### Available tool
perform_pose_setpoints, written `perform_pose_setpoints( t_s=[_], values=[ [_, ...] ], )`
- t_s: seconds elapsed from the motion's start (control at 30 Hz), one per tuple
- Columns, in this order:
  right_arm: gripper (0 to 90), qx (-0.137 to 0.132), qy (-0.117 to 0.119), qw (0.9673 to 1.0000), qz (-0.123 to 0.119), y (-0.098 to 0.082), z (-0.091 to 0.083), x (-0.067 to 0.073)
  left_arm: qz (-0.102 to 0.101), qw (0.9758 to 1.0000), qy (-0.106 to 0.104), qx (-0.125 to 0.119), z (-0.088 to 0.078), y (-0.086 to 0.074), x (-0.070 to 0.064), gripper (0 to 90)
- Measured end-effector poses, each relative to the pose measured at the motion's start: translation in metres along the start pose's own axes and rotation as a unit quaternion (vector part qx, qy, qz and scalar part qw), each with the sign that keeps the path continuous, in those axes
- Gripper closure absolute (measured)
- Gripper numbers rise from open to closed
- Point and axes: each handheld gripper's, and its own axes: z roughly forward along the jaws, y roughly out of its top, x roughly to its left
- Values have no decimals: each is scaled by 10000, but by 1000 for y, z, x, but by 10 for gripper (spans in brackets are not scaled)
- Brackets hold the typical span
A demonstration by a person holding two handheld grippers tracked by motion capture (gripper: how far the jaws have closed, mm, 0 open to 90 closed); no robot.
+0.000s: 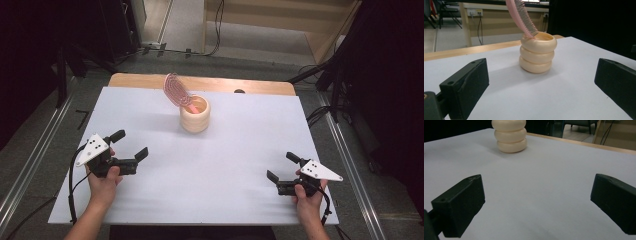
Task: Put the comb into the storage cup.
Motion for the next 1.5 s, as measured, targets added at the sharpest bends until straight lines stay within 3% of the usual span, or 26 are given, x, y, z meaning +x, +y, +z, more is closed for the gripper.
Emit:
perform_pose_setpoints(
  t_s=[0.57, 1.5],
  values=[
    [0, -4, -34, 10000, 7, 0, 1, 0, 59, 9997, 203, 77, -31, -16, 11, 0],
    [0, -17, -85, 10000, 0, -1, 2, 0, 98, 9979, 518, 368, -68, -44, 32, 0]
  ],
)
